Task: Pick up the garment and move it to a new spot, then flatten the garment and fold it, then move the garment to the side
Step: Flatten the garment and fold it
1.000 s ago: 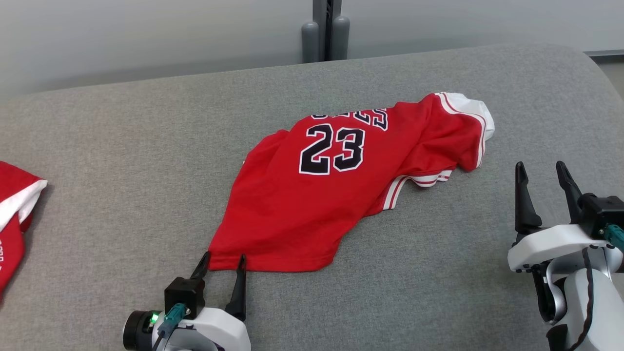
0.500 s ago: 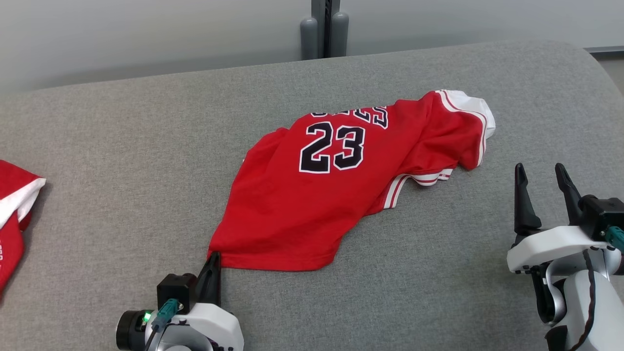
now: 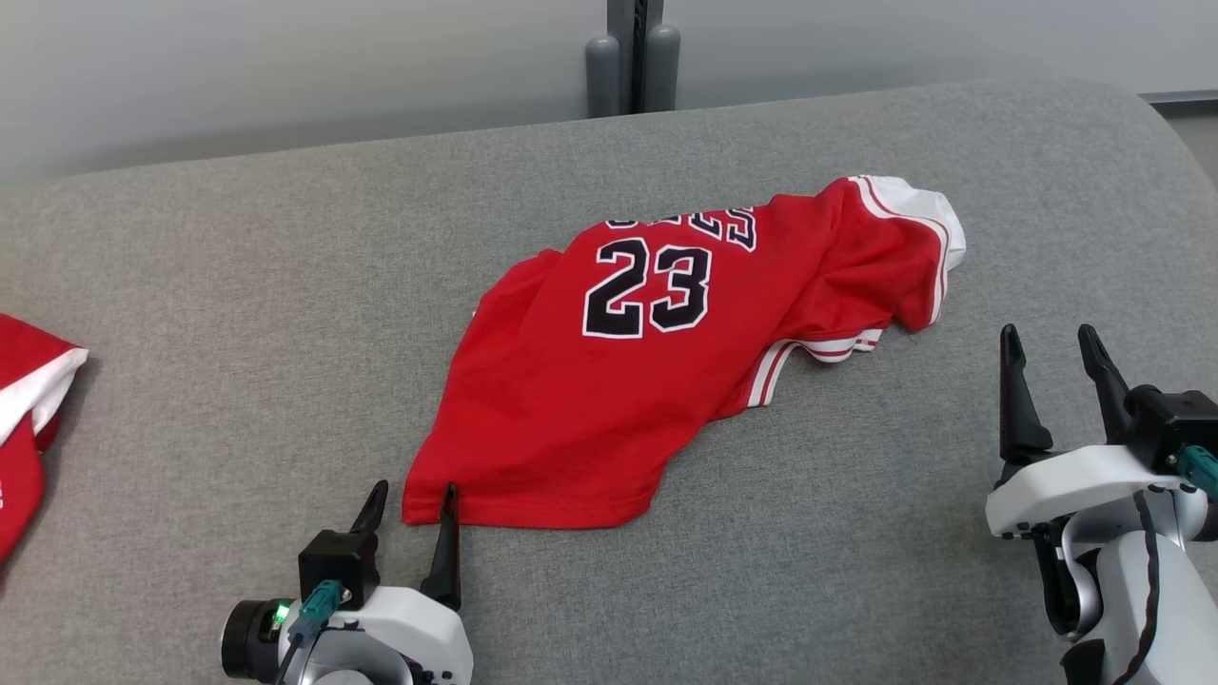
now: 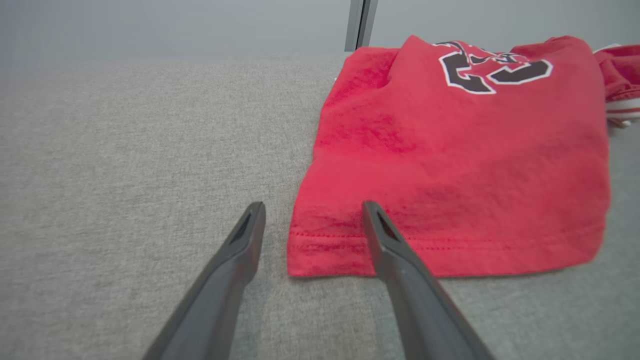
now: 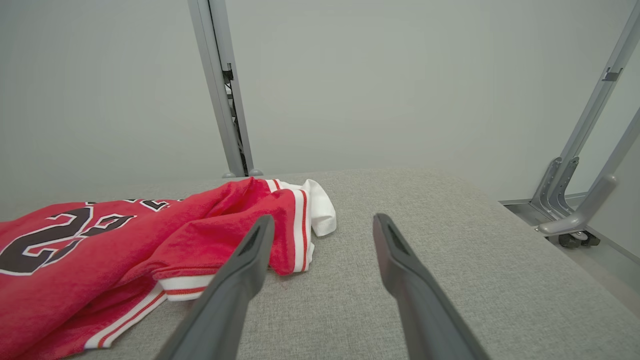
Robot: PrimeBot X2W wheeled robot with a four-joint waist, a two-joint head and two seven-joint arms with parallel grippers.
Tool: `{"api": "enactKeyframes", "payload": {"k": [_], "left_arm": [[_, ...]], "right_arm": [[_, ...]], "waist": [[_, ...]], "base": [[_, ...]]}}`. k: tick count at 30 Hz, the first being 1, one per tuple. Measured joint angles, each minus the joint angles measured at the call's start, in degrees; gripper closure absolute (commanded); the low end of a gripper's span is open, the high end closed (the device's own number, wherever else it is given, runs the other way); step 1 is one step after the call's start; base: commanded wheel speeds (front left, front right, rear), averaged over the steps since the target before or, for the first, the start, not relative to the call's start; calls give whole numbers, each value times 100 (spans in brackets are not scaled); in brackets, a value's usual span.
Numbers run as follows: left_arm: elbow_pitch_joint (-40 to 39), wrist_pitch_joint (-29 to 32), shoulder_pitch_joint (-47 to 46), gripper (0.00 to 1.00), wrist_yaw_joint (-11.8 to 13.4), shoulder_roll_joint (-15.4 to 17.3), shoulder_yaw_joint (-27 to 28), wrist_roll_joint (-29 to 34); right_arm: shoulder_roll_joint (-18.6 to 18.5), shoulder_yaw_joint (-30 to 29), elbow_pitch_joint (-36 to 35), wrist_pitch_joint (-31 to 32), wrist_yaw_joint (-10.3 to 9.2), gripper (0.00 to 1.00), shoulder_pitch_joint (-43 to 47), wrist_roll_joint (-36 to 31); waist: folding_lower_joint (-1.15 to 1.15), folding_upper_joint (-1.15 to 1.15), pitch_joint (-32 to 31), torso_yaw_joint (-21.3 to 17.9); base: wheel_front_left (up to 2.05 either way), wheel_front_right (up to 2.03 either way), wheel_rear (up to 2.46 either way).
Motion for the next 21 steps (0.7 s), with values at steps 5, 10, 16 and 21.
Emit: {"api": "enactKeyframes", "payload": {"k": [5, 10, 16, 21], "left_arm": [[71, 0, -9, 0, 3, 0, 16, -19], [345, -7, -80, 100, -93, 1, -40, -57], [0, -3, -178, 100, -98, 1, -71, 135], [-876, 0, -305, 100, -264, 3, -94, 458]], "right_arm": [[1, 55, -16, 0, 1, 0, -12, 31], [1, 52, -27, 0, 0, 0, -44, 40], [1, -36, -10, 0, 0, 0, -36, 37], [3, -26, 67, 0, 0, 0, 18, 120]], "waist": [[0, 0, 67, -64], [0, 0, 128, -133], [0, 0, 62, -98], [0, 0, -122, -12]], "base": [[0, 0, 0], [0, 0, 0], [0, 0, 0], [0, 0, 0]]}}
